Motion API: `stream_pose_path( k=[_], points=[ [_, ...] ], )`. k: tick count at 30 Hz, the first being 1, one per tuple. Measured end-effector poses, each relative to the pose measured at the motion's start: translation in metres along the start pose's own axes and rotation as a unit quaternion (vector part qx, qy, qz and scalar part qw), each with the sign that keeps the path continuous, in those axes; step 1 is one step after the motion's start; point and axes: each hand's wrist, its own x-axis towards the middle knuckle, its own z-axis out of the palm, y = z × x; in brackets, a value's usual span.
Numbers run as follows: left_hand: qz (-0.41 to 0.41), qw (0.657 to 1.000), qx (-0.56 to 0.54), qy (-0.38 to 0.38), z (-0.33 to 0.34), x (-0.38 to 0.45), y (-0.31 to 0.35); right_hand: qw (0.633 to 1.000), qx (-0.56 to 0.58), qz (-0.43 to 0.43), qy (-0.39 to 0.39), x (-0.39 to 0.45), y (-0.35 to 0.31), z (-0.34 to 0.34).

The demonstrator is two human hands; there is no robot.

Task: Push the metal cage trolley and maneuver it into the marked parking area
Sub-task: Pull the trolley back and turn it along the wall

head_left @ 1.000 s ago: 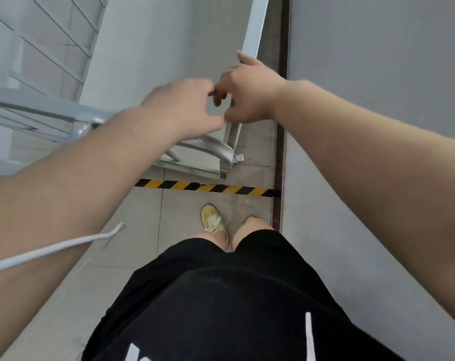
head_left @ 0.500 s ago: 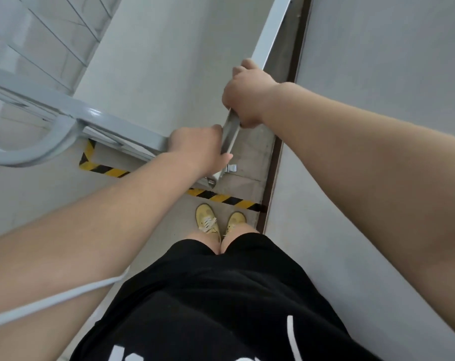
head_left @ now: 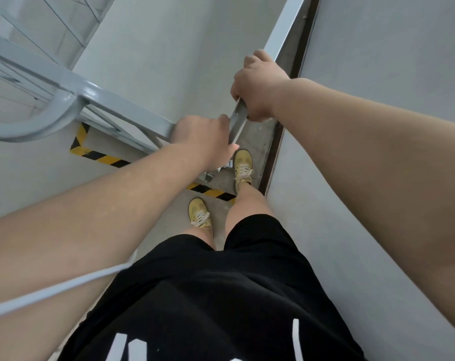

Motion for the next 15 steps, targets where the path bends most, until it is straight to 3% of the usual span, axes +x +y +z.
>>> stream_pose_path(
  k=[15],
  points=[
    [0.003, 1.000, -0.008, -0.005, -0.0009, 0.0000, 0.0004, 1.000, 0.003, -0.005, -0.005, -0.0043, 0.0000, -0.0036]
  ],
)
